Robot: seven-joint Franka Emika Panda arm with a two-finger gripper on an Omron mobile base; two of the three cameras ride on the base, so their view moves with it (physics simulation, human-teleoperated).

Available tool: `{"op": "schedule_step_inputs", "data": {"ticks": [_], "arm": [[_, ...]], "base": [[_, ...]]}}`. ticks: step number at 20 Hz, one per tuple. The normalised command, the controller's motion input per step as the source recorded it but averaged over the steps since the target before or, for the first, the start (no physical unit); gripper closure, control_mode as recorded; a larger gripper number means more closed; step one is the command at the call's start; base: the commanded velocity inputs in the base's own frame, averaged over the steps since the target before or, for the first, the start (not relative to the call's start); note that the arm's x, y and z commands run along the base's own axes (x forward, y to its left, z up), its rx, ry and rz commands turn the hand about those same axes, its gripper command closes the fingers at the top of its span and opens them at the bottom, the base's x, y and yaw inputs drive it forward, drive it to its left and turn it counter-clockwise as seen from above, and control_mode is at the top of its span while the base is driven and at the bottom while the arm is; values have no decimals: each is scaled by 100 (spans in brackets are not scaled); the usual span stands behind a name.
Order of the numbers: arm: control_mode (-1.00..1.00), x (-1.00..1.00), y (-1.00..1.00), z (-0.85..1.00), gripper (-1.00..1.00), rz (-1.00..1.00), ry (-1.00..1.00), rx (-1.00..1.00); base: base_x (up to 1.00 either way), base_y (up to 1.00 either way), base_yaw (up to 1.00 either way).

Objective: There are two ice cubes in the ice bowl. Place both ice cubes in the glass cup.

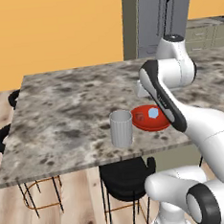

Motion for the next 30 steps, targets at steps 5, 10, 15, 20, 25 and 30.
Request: {"op": "schedule_step_inputs", "data": {"ticks": [5,10,15,20,25,30], "arm": [[-100,0,0,0,-100,0,0,0],[-100,-5,-19,0,-100,-3,2,0],[-100,-27,-93,-7,-100,-2,0,1],[-100,-5,-51,-2,-100,-1,0,0],[-100,6,-2,-2,-100,0,0,0],[-100,47,-3,-21,-100,-2,1,0]], "base": [[0,0,0],[0,0,0],[0,0,0],[0,0,0],[0,0,0],[0,0,0]]}}
